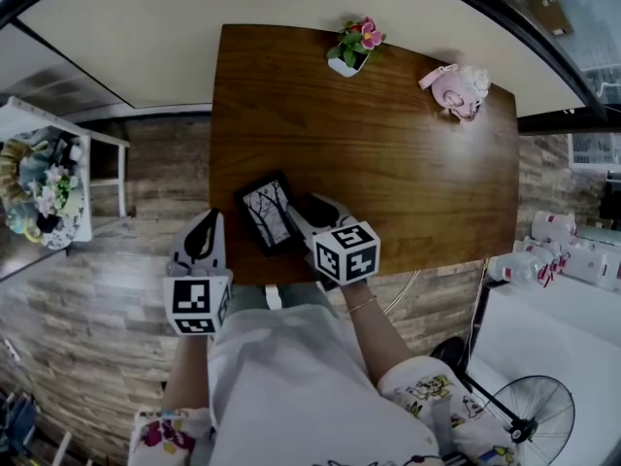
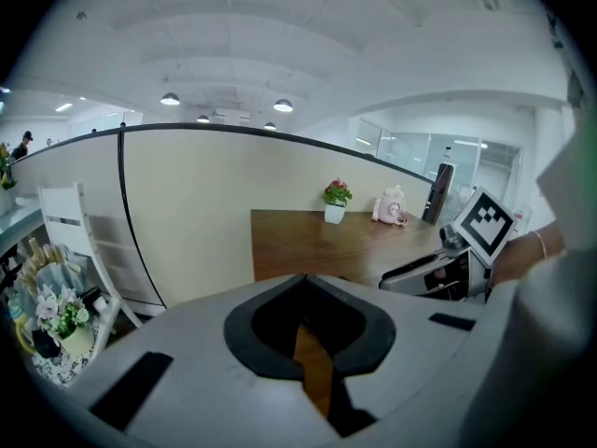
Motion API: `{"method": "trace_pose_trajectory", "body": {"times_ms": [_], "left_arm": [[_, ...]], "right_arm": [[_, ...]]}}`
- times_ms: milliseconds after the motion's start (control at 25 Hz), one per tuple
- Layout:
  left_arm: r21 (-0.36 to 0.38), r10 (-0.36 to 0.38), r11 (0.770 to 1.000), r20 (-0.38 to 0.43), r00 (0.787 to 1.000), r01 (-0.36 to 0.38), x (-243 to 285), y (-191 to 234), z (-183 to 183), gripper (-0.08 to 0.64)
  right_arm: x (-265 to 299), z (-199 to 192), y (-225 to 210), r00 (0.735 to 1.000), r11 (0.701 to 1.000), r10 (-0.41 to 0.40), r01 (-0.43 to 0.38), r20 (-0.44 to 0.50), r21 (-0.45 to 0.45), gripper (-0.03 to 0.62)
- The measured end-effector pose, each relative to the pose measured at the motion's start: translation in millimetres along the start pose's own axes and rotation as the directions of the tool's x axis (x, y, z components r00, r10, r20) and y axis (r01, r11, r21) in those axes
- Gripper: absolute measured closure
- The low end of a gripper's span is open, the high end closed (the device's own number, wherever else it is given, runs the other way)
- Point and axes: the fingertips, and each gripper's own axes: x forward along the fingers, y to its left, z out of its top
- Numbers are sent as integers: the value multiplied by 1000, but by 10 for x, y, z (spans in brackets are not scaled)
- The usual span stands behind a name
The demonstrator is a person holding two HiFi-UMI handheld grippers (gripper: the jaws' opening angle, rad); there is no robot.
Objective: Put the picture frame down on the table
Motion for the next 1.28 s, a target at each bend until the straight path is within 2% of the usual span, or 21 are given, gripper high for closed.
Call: {"method": "trace_pose_trajectory", "body": {"times_ms": [640,880,1280], "left_arm": [[44,18,999,105,994,-23,-212,-93,533,555],[62,29,997,163,986,-40,-356,-131,759,555],[59,10,998,251,968,-25,-576,-286,1135,555]], "right_arm": [[-535,546,76,990,998,3,7,144,-67,448],[-803,817,92,975,994,3,21,222,-106,448],[-1250,1190,162,942,982,20,44,335,-182,448]]}}
